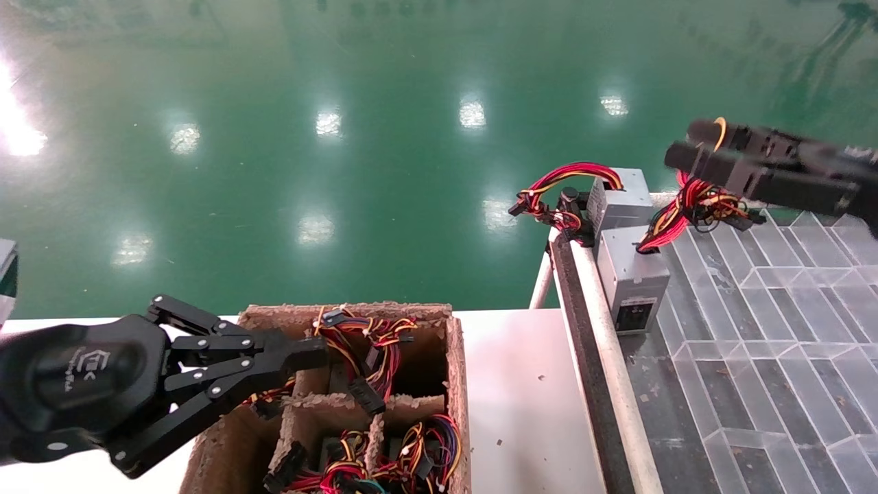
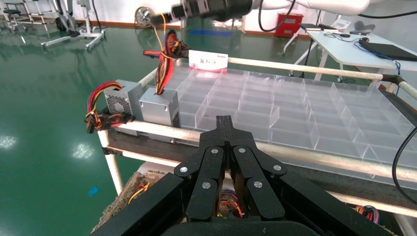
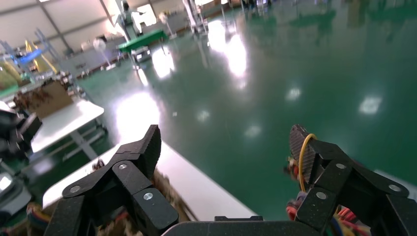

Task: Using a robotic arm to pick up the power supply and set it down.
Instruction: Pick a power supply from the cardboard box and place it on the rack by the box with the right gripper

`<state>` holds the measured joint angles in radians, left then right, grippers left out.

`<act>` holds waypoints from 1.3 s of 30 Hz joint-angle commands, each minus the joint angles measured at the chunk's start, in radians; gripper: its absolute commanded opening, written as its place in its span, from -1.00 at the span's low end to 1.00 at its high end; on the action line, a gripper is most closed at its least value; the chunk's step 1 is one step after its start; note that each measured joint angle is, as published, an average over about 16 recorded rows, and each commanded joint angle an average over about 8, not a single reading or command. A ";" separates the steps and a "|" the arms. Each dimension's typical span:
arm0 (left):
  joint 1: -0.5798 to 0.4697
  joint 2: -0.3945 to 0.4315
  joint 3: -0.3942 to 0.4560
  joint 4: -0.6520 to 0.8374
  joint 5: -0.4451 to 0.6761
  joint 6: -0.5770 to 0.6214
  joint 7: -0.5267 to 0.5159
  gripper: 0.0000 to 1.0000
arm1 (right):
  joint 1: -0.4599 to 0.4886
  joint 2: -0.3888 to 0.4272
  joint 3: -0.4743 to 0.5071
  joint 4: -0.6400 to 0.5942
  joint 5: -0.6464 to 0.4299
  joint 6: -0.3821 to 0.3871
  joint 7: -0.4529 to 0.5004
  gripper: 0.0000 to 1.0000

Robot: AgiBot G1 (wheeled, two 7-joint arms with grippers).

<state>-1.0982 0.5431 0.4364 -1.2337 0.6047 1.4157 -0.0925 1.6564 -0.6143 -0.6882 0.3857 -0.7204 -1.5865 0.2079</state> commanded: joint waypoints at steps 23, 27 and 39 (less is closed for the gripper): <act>0.000 0.000 0.000 0.000 0.000 0.000 0.000 -1.00 | 0.200 0.143 -0.229 0.101 -0.197 -0.004 0.022 1.00; 0.000 0.000 0.000 0.000 0.000 0.000 0.000 -1.00 | 0.222 0.162 -0.263 0.108 -0.209 -0.005 0.016 1.00; 0.000 0.000 0.000 0.000 0.000 0.000 0.000 -1.00 | 0.292 0.210 -0.381 0.141 -0.266 -0.006 0.012 1.00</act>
<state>-1.0982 0.5431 0.4365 -1.2337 0.6047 1.4156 -0.0925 1.9550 -0.4073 -1.0715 0.5283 -0.9927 -1.5929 0.2216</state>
